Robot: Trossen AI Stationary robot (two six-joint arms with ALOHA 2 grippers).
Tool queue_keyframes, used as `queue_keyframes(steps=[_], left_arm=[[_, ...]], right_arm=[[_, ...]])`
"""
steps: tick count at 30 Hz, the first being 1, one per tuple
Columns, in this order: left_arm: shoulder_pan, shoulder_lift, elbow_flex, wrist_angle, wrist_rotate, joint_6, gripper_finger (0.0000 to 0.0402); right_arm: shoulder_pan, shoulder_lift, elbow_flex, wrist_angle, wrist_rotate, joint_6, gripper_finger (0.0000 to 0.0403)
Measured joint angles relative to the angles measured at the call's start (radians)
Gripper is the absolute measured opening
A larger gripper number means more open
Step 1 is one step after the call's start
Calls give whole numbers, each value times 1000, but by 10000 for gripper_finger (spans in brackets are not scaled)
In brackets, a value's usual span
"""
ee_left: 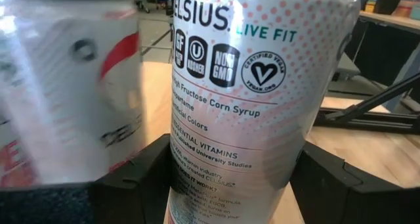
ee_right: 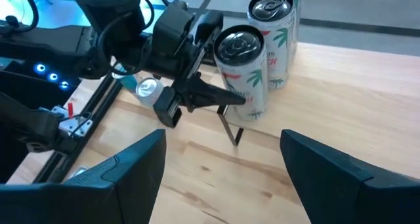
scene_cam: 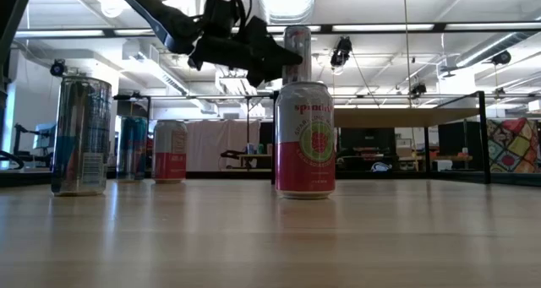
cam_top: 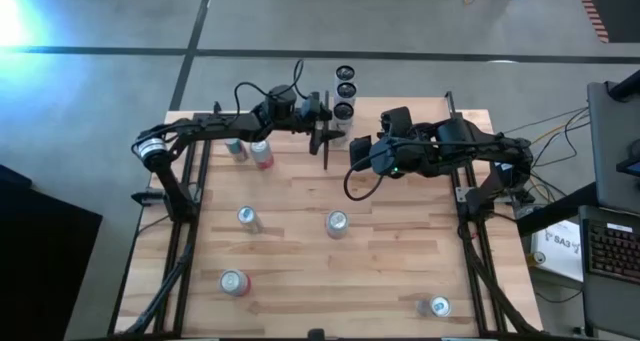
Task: Place canned beverage on shelf
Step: Put the white and pink soda can aligned with the other white soda can on the shelf
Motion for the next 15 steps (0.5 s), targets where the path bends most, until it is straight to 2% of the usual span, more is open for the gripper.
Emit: queue_keyframes(steps=[8, 15], left_arm=[[7, 0, -3, -3, 45, 18, 223], [8, 30, -4, 11, 44, 2, 223]], right_arm=[[0, 1, 0, 4, 17, 28, 288], [23, 1, -9, 8, 16, 62, 287]])
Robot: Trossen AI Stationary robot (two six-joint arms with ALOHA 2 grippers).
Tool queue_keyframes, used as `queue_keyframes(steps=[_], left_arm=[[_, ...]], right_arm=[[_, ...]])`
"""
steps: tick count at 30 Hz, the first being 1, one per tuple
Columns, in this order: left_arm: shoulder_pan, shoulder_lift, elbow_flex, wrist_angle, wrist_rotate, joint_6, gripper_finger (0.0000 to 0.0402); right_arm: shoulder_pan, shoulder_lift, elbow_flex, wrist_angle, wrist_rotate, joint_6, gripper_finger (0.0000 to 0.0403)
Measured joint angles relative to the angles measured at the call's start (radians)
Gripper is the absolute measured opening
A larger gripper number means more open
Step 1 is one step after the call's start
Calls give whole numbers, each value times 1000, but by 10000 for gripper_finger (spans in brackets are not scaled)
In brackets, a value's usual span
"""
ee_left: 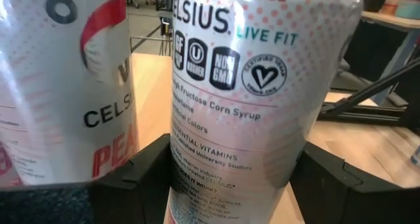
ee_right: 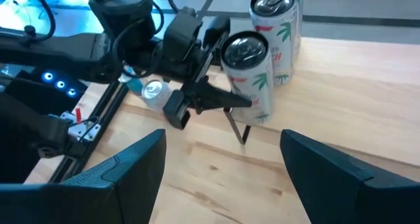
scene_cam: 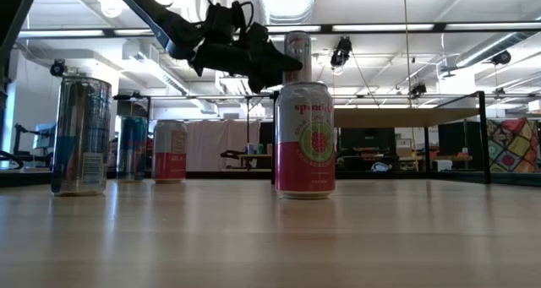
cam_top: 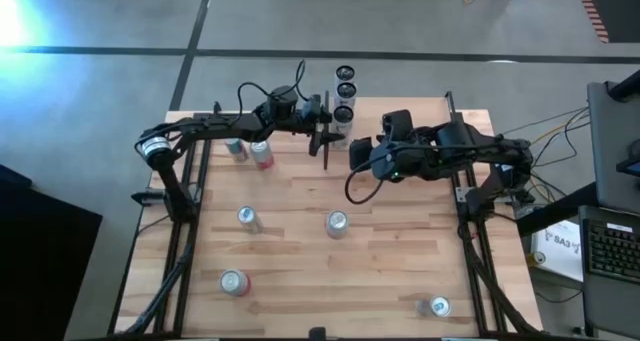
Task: Place canned beverage on shelf
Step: Put the white and pink soda can aligned with the other white soda can on the shelf
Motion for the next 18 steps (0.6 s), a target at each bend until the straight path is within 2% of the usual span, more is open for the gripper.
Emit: queue_keyframes(steps=[8, 18], left_arm=[[0, 4, 0, 5, -4, -12, 230], [0, 4, 0, 8, -15, -64, 267]], right_arm=[[6, 0, -26, 15, -1, 18, 288], [10, 0, -37, 15, -21, 20, 287]])
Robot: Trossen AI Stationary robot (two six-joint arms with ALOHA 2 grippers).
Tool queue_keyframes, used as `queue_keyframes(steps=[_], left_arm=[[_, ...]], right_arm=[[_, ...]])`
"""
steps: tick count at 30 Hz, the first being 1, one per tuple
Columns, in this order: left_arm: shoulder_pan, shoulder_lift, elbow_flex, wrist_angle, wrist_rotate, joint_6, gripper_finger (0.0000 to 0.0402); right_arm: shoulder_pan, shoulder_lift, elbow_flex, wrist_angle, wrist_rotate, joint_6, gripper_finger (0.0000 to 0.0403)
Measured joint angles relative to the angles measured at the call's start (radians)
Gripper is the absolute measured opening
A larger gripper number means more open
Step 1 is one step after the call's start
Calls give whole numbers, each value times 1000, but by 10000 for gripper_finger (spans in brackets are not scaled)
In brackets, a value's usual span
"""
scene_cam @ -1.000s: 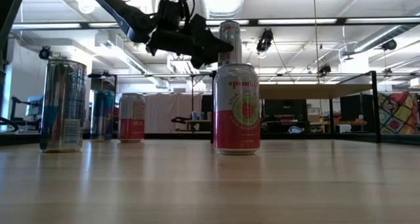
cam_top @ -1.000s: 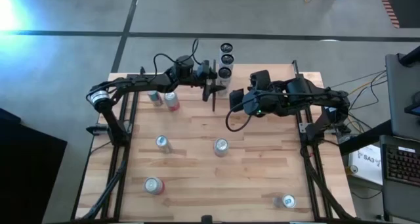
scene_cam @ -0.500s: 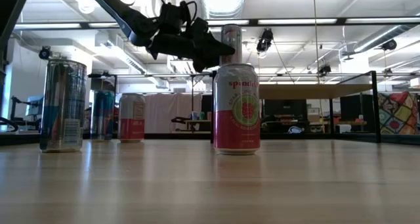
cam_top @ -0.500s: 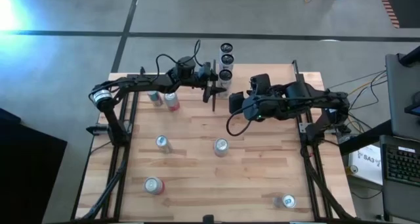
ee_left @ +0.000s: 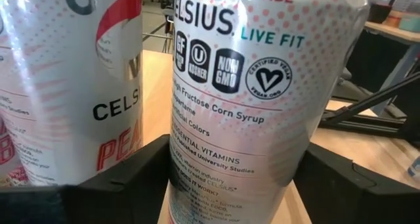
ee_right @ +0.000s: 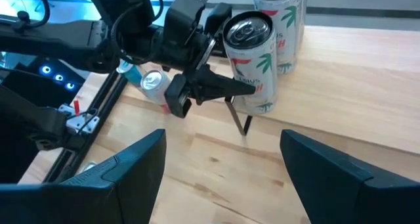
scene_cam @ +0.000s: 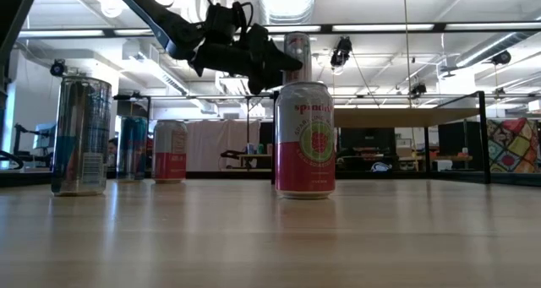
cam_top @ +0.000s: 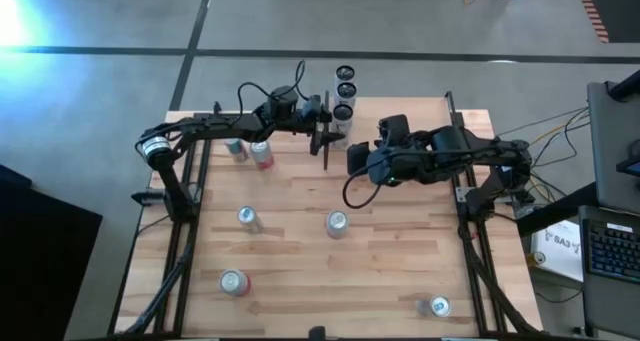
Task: Place canned beverage on shelf
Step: Put the white and pink soda can aligned with the other white soda can on the shelf
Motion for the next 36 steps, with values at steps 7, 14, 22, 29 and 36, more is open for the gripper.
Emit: queue_keyframes(steps=[7, 14, 22, 29, 36], left_arm=[[-1, 0, 0, 20, 0, -15, 294], [4, -26, 0, 18, 4, -36, 316], [4, -72, 1, -28, 11, -4, 330], [16, -144, 1, -195, -29, 68, 330], [52, -196, 1, -398, -115, 142, 330]], right_arm=[[16, 0, -5, 0, -2, 0, 287], [40, 0, -5, 0, -2, 1, 286], [57, 0, -9, -2, -1, 10, 286], [57, 0, -10, -3, 1, 0, 283], [62, 0, -12, -4, 2, -1, 281]])
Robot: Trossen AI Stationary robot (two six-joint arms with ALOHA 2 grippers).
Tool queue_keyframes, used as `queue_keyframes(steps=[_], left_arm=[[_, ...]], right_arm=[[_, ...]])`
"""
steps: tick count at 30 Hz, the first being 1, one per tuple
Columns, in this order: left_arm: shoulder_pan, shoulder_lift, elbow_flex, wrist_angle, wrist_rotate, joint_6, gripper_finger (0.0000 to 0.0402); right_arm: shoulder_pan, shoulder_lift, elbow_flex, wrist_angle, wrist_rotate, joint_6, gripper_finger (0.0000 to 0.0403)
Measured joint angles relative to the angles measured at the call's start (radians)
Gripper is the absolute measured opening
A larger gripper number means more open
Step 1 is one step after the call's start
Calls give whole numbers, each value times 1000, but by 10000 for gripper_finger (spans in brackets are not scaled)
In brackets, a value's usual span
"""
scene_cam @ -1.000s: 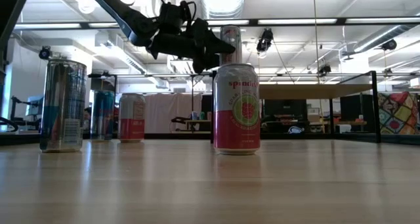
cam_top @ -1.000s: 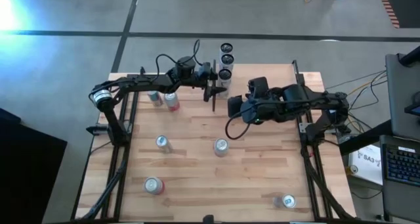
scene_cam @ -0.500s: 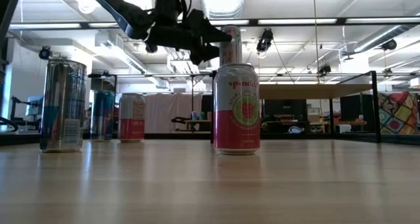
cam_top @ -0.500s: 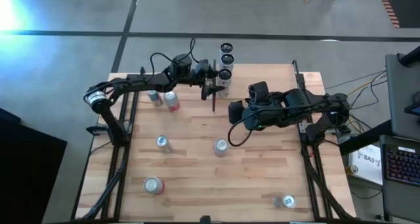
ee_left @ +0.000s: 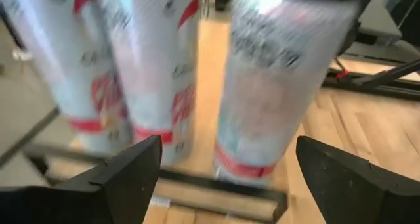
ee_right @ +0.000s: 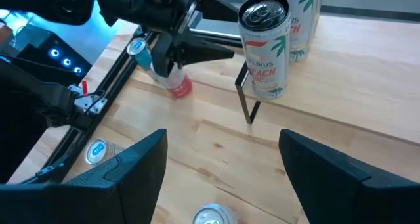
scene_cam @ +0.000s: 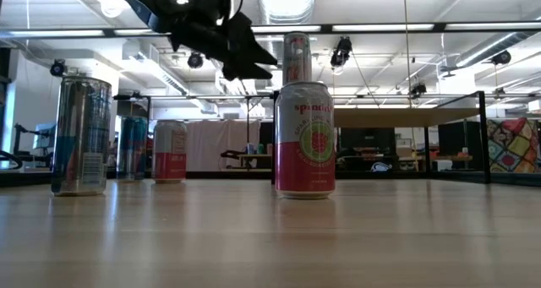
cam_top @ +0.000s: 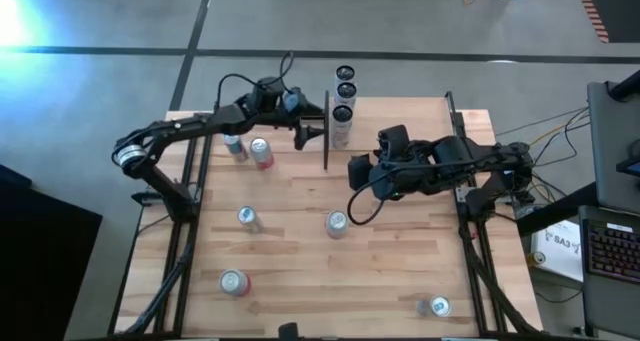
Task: Place canned beverage on shelf
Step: Put the white and pink soda can aligned with the other white soda can on the shelf
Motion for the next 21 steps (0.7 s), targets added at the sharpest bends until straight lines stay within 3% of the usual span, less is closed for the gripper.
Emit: queue_keyframes(steps=[14, 17, 21], left_arm=[[-31, 29, 0, -38, 30, -101, 301], [-33, 31, 0, -38, 30, -111, 266], [-33, 31, 0, -35, 30, -111, 184]], right_arm=[[1, 0, -4, 0, 23, -16, 272], [1, 0, -5, 1, 25, -16, 265], [1, 0, -5, 1, 25, -16, 263]])
